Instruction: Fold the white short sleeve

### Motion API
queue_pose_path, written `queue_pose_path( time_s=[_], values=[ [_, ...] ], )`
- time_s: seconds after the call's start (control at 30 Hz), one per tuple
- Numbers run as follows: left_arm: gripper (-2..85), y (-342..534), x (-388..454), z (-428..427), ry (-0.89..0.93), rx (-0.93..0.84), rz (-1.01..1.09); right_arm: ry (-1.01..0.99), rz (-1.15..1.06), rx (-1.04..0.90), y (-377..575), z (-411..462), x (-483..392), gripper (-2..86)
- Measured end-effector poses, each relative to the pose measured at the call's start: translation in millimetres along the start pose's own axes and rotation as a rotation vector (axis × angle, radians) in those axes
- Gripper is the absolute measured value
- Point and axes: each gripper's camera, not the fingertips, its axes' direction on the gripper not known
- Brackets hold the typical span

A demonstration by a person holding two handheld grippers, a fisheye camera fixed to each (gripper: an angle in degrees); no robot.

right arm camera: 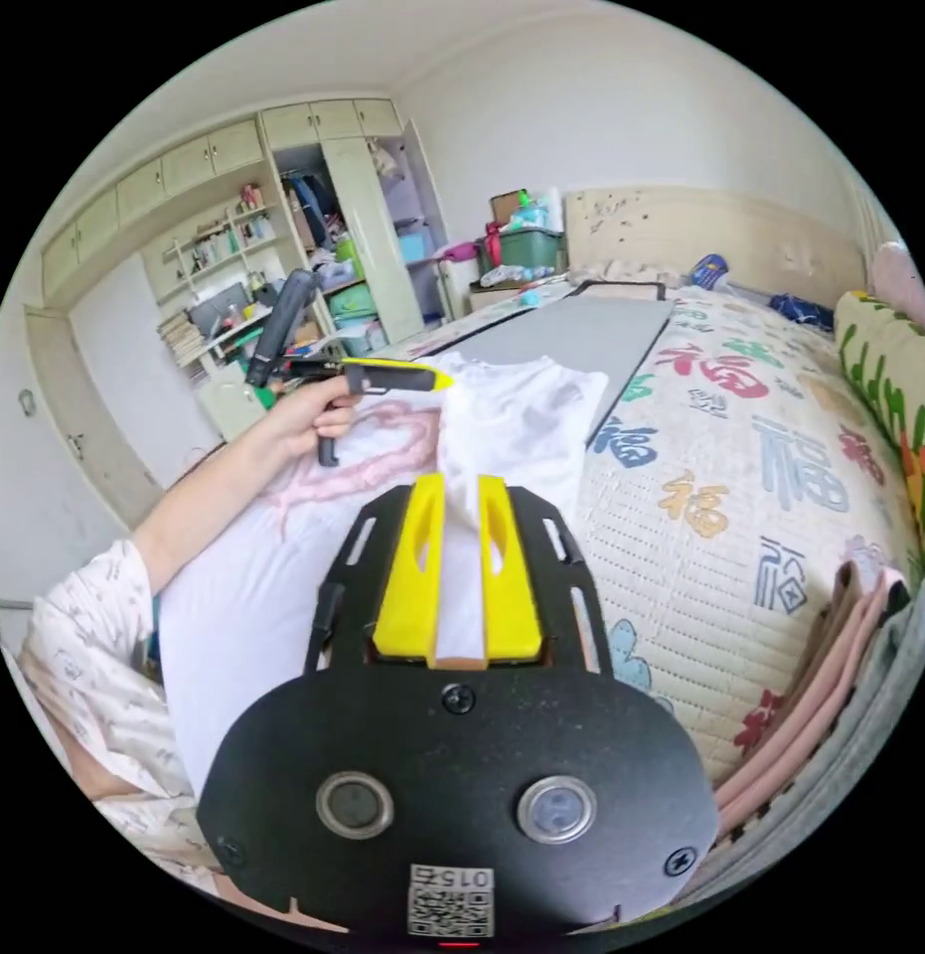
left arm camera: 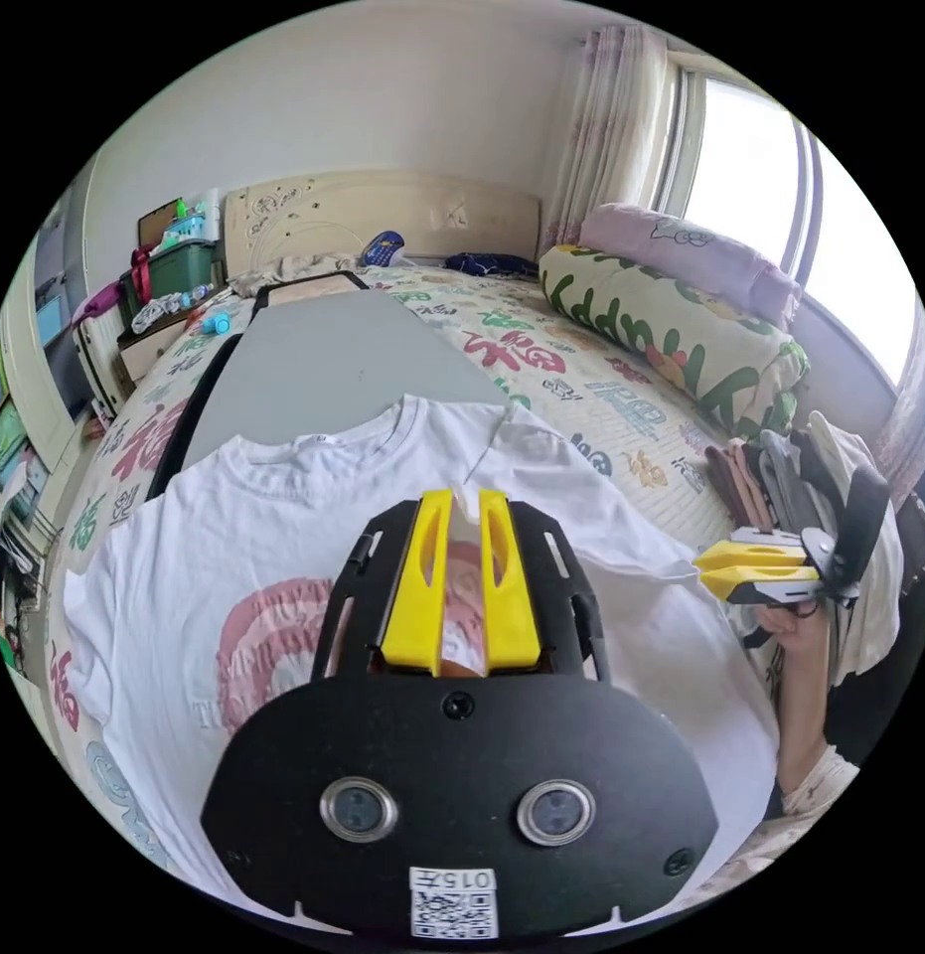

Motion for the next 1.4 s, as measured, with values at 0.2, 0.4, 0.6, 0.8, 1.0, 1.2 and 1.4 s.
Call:
queue_pose_path(
  time_s=[0.2,0.4,0.6,0.8,1.0,1.2,1.4],
  values=[
    [8.8,22.3,76.5,-20.4,0.123,0.113,0.259,0.258,0.053,0.067,28.1,-6.1,-14.1,10.8],
    [9.4,24.2,173.4,21.5,0.350,-0.066,0.508,0.229,-0.060,-0.145,33.7,52.9,-45.3,10.2],
    [9.1,29.9,214.8,69.2,0.292,-0.209,0.586,0.331,-0.077,-0.263,40.8,104.9,-60.9,8.9],
    [8.4,-11.3,159.2,47.3,0.213,-0.023,0.398,0.357,-0.117,-0.297,46.6,128.9,-75.1,9.1],
    [11.0,-97.6,95.1,133.1,0.091,-0.091,0.075,0.450,-0.185,-0.354,51.7,159.2,-87.1,10.1],
    [10.0,-116.8,96.4,225.0,0.120,-0.212,-0.028,0.504,-0.216,-0.396,55.0,184.2,-89.8,7.0],
    [0.1,-112.1,108.1,242.9,0.031,-0.209,-0.052,0.561,-0.197,-0.409,60.4,185.3,-89.8,2.2]
  ],
)
